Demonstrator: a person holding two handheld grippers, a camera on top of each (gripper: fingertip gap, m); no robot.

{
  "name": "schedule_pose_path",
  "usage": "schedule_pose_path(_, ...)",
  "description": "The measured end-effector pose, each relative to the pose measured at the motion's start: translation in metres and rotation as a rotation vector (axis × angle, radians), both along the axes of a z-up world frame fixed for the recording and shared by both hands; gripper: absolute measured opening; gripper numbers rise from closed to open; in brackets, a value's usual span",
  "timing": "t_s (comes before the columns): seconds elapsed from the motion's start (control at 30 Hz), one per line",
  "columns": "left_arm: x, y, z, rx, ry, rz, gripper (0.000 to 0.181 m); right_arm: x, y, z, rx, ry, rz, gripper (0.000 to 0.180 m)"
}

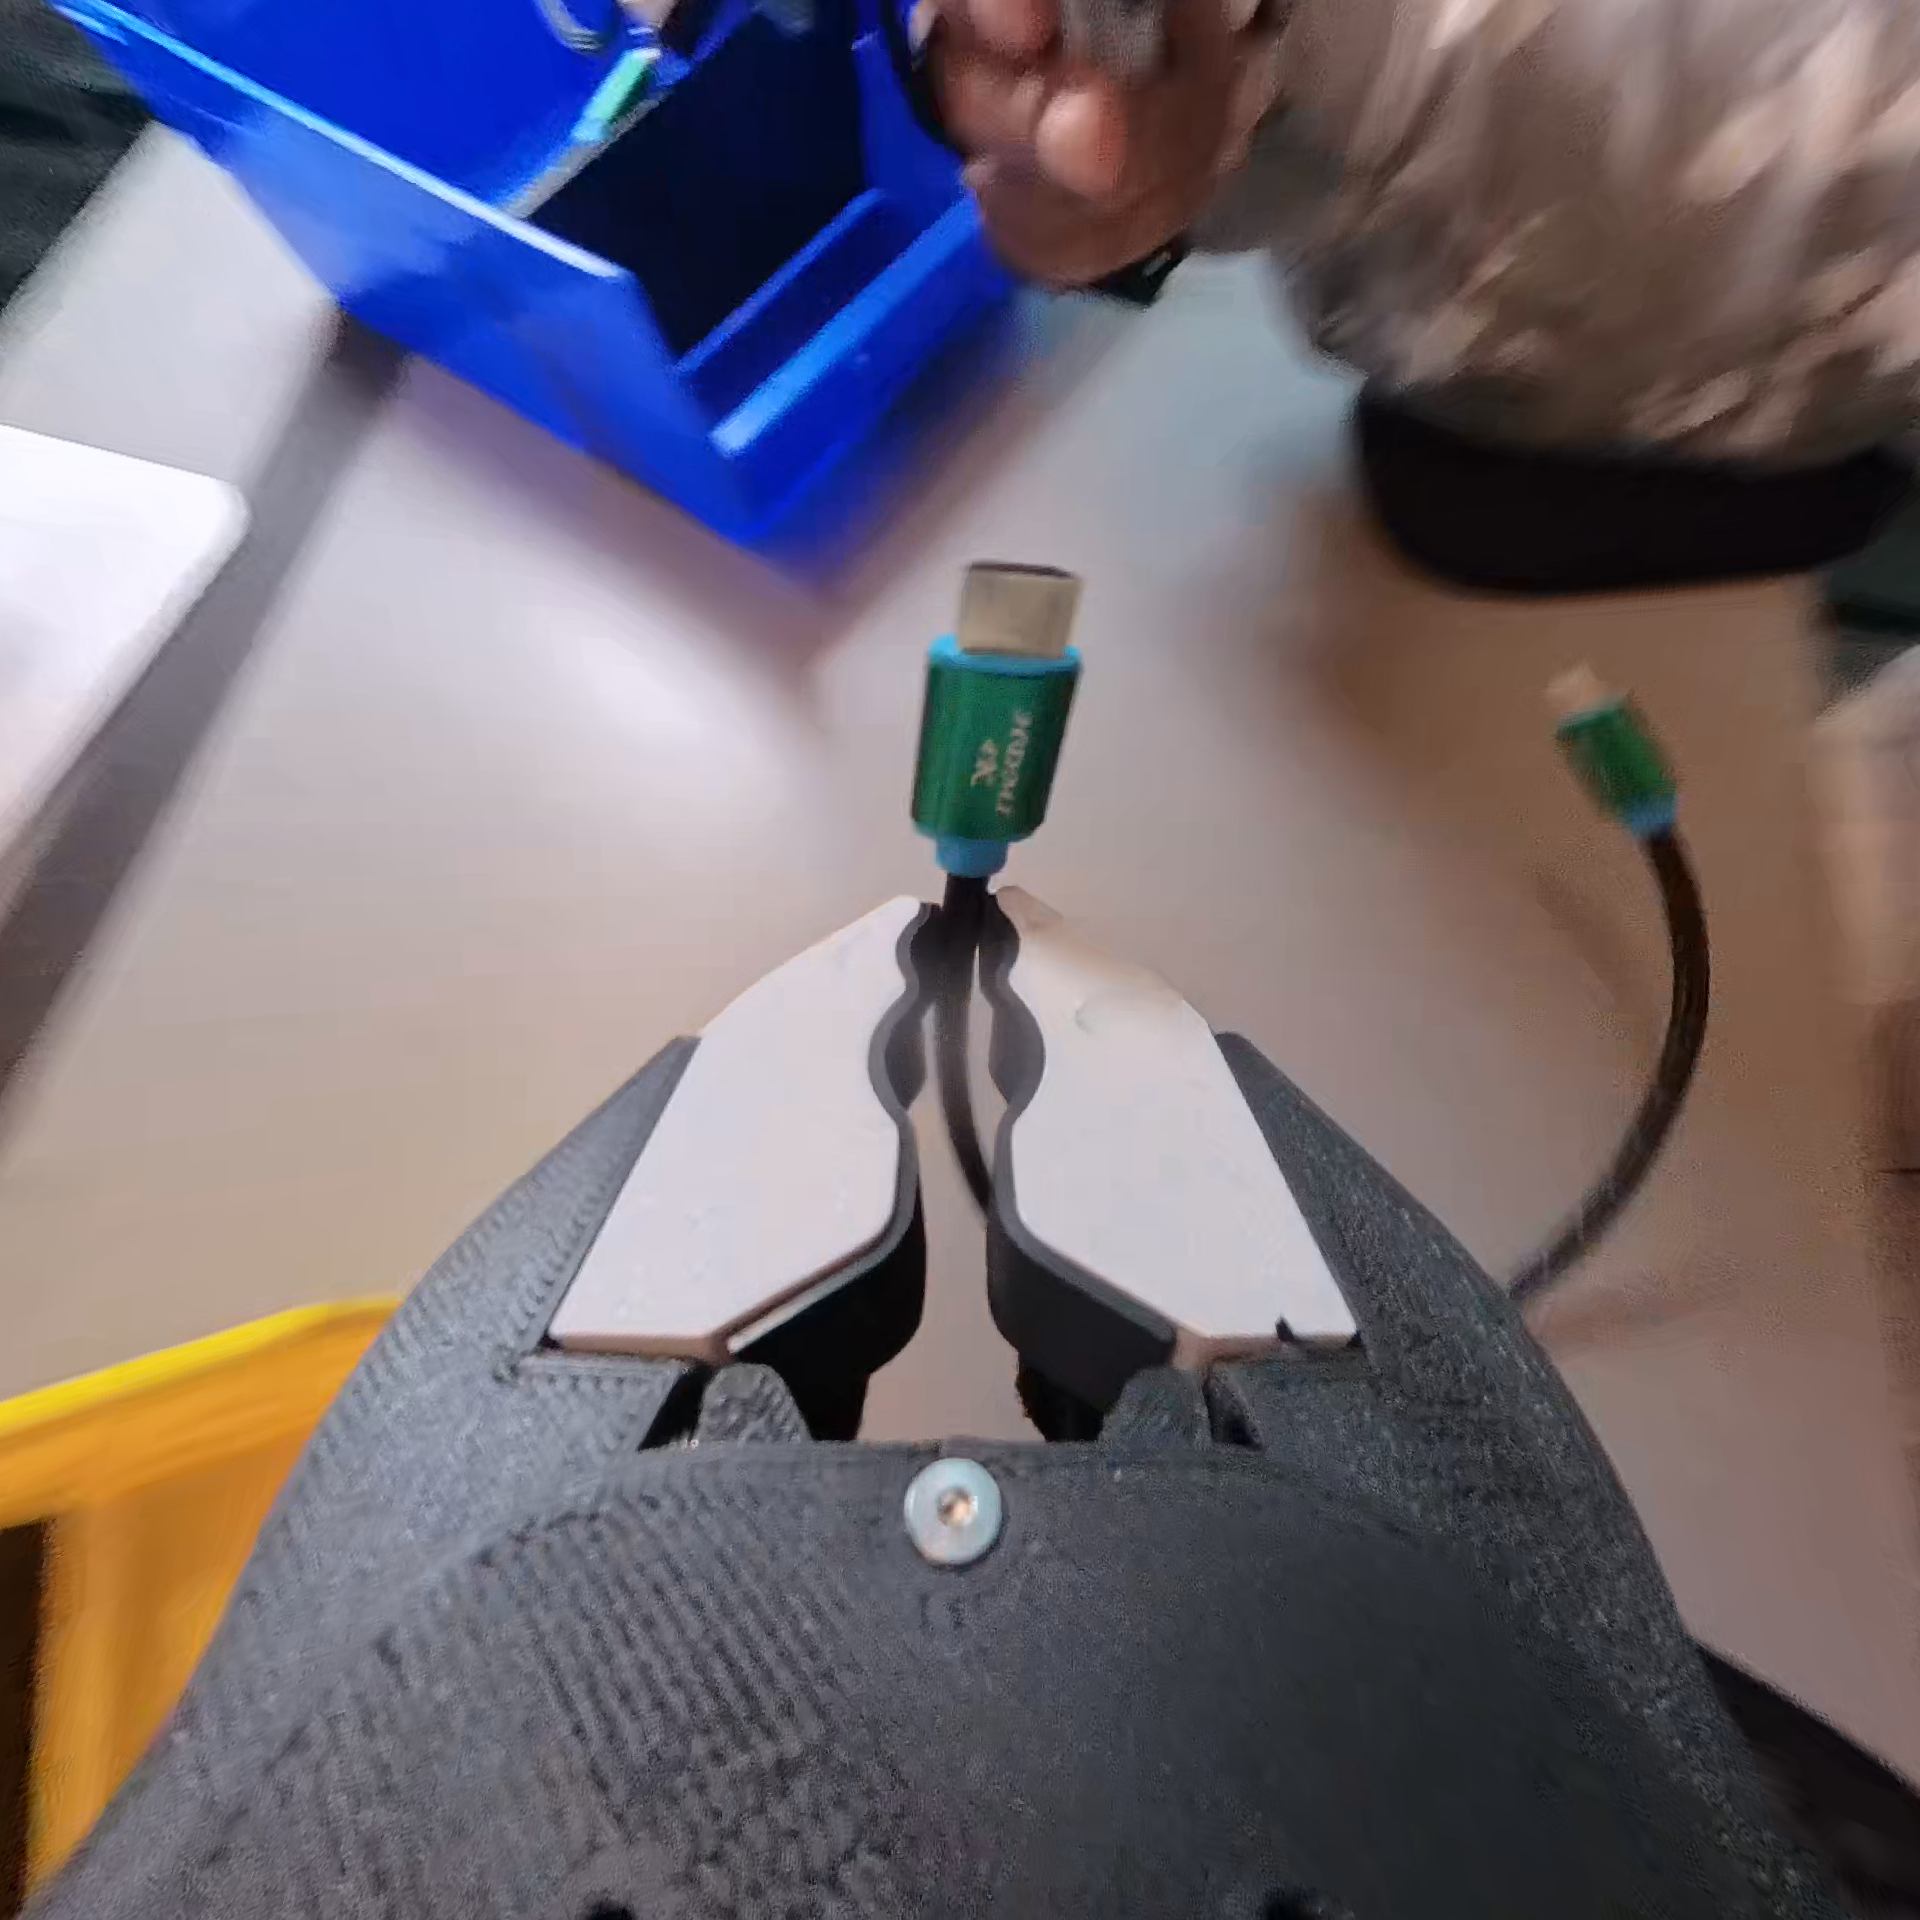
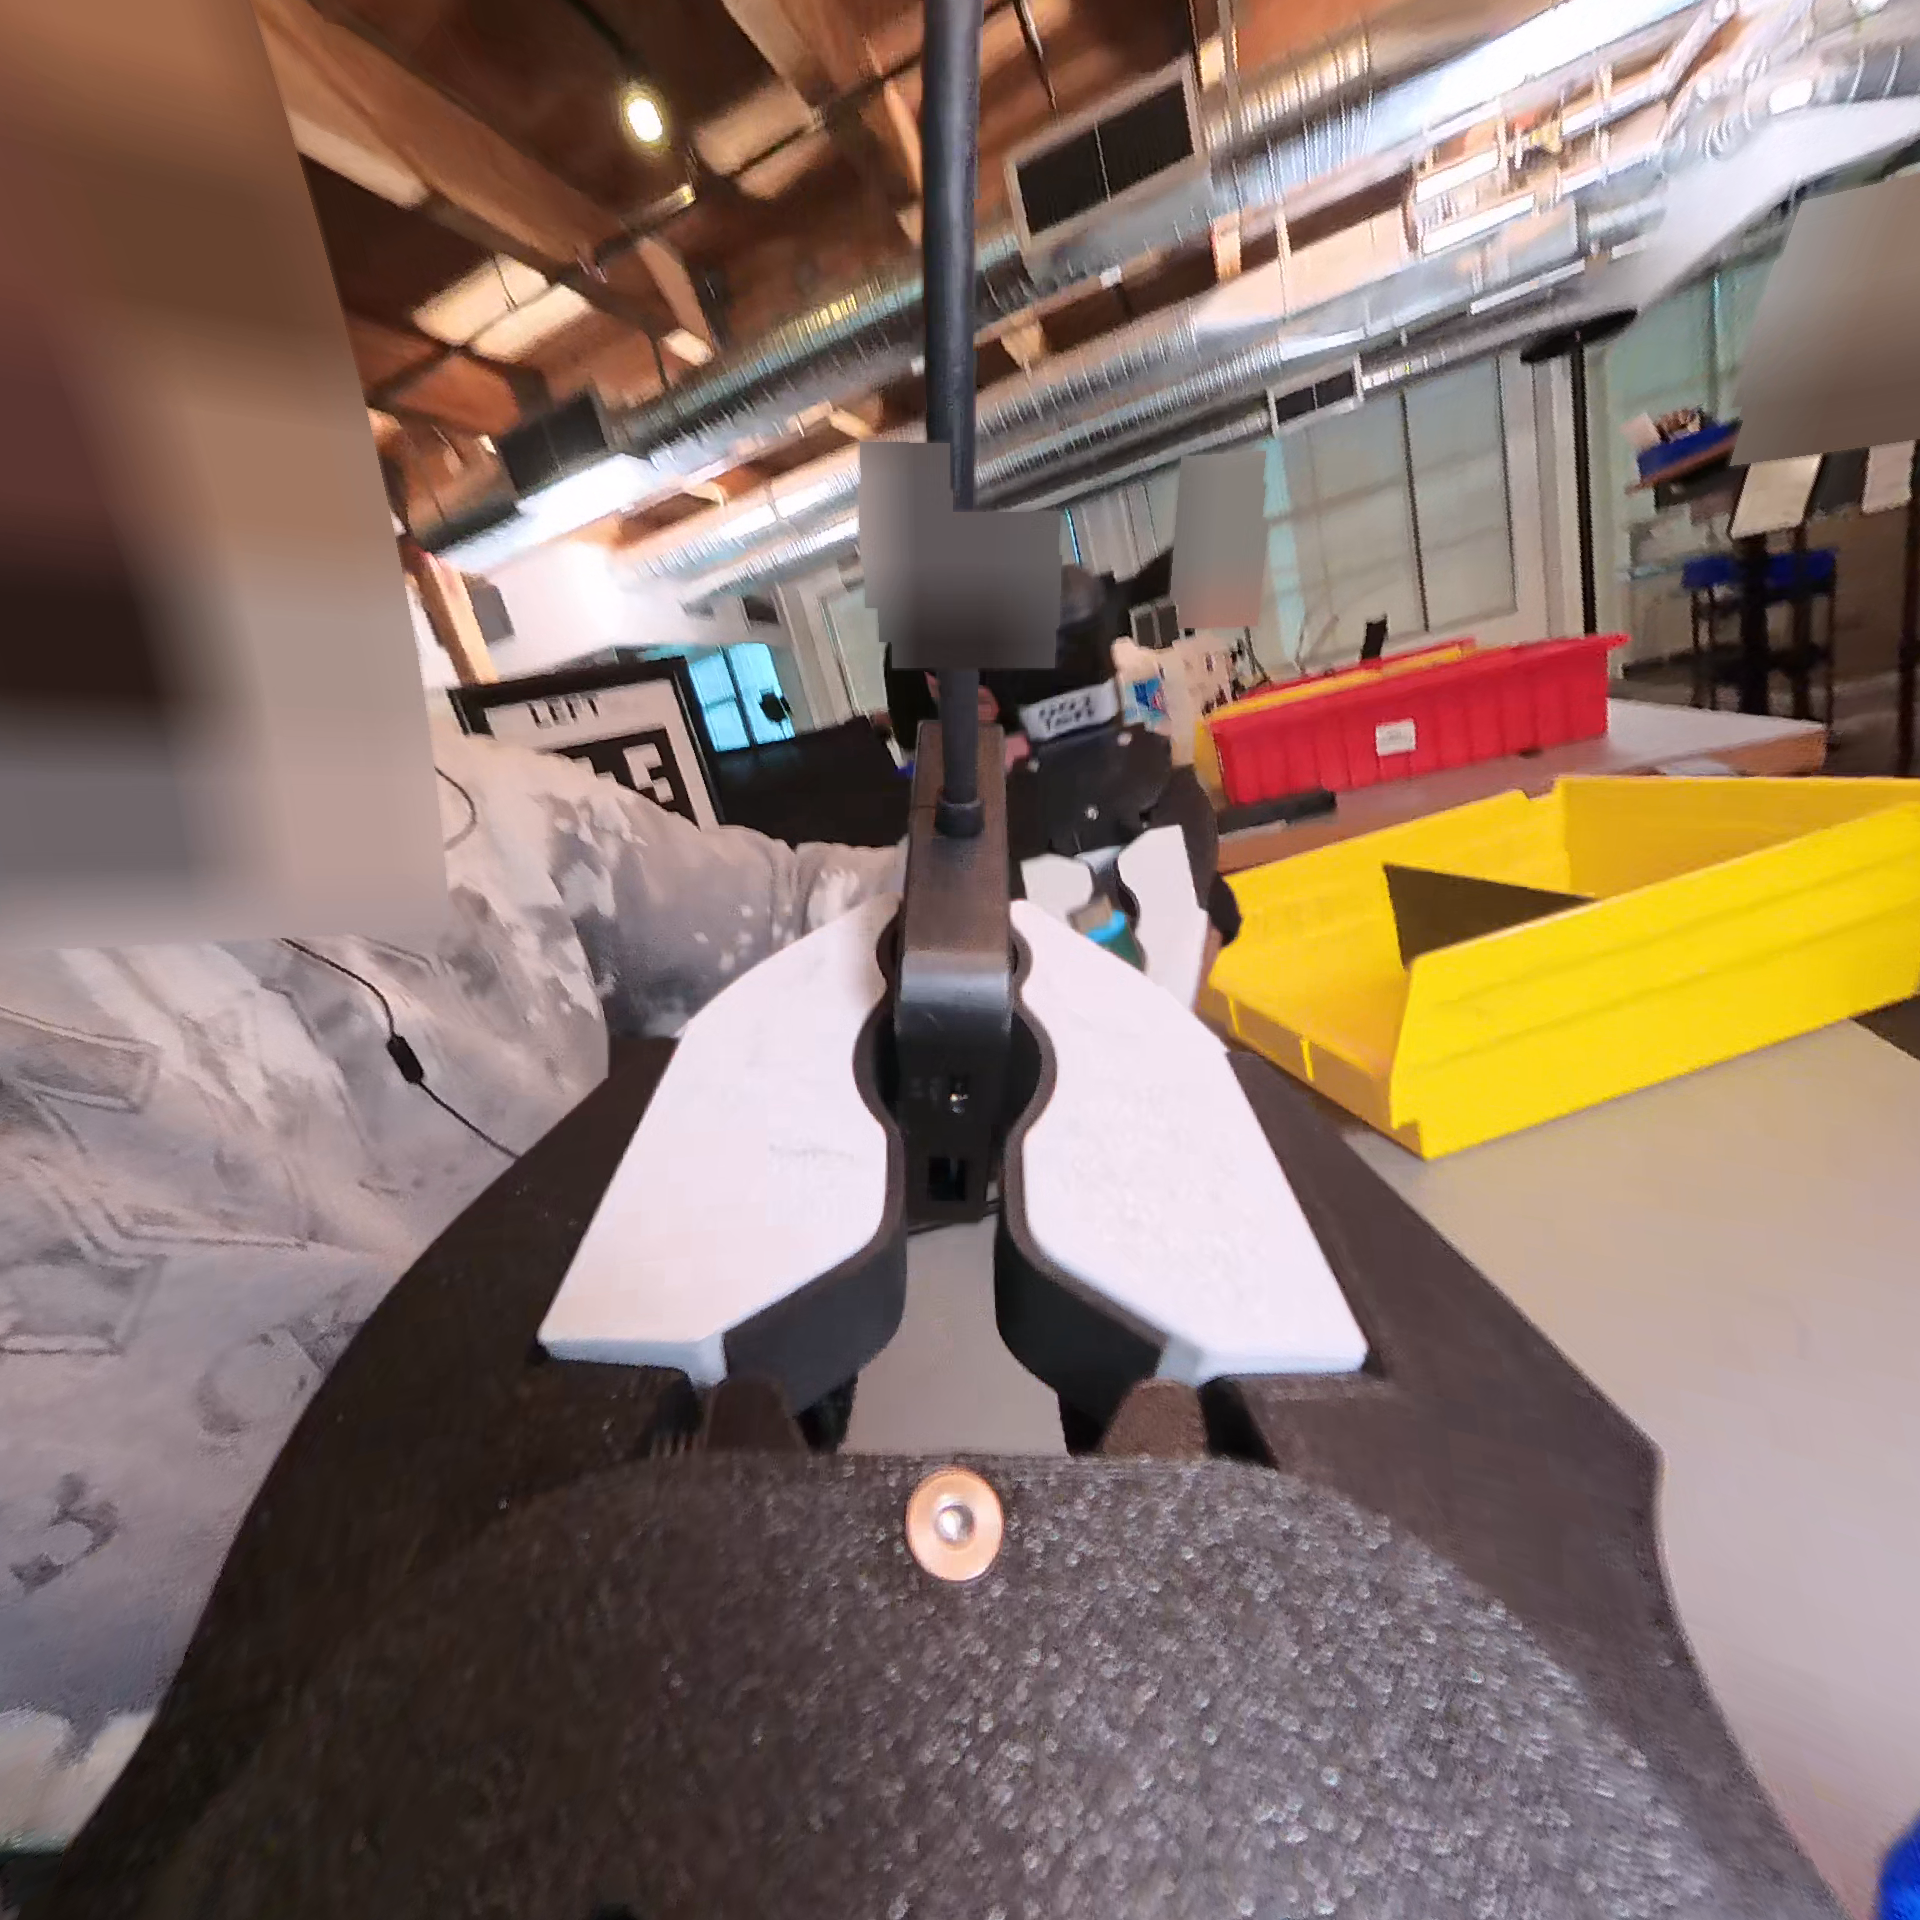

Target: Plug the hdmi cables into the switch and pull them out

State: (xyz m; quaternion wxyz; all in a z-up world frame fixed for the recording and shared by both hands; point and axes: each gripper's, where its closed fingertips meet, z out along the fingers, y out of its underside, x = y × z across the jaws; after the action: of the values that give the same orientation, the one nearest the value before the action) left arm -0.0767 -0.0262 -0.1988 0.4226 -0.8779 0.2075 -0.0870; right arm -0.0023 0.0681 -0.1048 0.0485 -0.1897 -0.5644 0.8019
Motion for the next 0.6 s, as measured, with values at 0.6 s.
schedule_pose_path(0.6, 0.109, 0.008, -0.041, -0.201, -0.764, -0.359, 0.007, -0.001, -0.002, -0.018, 0.149, -0.025, -0.164, 0.014)
